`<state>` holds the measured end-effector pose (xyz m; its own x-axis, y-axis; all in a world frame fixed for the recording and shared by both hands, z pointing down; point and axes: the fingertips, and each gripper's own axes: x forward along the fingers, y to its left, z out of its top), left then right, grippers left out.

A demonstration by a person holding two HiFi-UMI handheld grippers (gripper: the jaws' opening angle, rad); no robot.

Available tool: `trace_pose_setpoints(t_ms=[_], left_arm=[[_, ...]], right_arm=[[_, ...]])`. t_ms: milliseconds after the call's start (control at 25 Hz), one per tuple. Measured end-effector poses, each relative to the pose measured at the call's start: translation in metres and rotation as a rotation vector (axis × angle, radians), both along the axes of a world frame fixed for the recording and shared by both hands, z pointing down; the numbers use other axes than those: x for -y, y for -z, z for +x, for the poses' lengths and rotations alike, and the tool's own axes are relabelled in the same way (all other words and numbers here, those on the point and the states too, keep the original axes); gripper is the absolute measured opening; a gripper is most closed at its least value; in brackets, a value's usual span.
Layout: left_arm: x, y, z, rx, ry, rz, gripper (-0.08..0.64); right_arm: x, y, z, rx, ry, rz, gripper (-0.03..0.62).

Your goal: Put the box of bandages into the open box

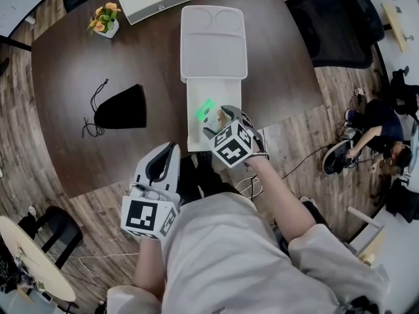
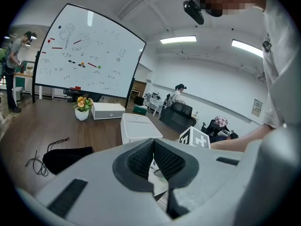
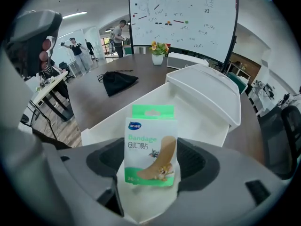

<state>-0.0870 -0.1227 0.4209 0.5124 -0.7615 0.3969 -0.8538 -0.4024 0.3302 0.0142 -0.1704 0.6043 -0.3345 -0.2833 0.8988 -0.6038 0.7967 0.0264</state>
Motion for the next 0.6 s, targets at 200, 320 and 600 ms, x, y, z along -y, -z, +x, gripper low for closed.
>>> trace_pose_setpoints(t_ms=[200, 320, 600], left_arm=[[0.0001, -0.0008, 0.0014, 0.0, -0.003, -0.001, 0.005], [0.0003, -0.0005, 0.0027, -0.006, -0.005, -0.001, 0.005], [-0.0014, -0.0003, 0.0085, -0.005, -0.016, -0.005, 0.005]], right_arm=[[-0.0017, -0.0041, 0.0008, -0.027, 0.033, 0.006, 0.351], [-0.004, -0.0071, 0.0029, -0.029, 0.03, -0.008, 0.351], [-0.0063, -0.0103, 0.0065, -0.032, 0.036, -0.012, 0.351]])
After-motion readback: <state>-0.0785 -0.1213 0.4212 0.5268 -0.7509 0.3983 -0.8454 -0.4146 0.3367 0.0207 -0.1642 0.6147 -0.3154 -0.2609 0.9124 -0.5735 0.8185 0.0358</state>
